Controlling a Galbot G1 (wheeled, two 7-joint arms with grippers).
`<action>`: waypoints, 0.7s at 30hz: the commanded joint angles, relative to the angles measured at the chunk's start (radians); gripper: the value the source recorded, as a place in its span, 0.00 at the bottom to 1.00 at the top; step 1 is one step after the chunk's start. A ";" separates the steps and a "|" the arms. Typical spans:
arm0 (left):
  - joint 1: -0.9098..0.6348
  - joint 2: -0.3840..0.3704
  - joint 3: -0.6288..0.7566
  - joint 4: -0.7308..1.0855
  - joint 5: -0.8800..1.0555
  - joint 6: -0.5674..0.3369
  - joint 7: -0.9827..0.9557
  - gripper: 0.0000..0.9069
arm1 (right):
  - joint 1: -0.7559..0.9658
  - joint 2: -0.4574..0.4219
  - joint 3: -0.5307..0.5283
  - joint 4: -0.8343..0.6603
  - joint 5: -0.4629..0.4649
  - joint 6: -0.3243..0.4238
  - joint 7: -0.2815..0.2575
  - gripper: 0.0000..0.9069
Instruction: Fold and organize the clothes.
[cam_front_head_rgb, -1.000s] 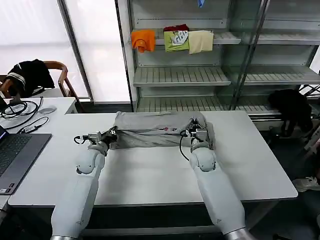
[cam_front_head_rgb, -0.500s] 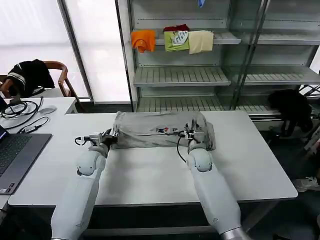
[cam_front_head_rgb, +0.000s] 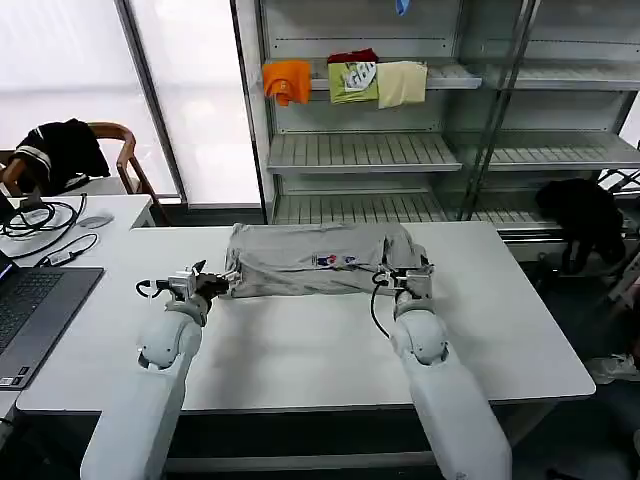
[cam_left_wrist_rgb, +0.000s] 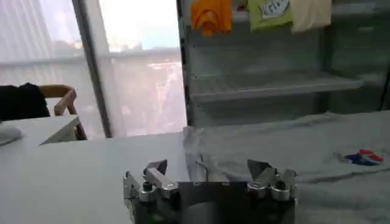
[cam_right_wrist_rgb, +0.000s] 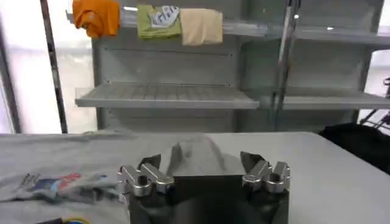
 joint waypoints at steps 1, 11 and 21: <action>0.091 0.005 -0.010 -0.084 0.009 0.015 -0.008 1.00 | -0.077 -0.060 0.007 0.096 0.018 -0.050 0.012 1.00; 0.089 -0.015 -0.020 -0.026 0.025 0.011 -0.009 1.00 | -0.095 -0.055 0.015 0.072 0.036 -0.058 0.014 1.00; 0.072 -0.023 -0.015 0.024 0.038 0.011 -0.011 1.00 | -0.084 -0.036 0.022 0.018 0.063 -0.054 0.017 1.00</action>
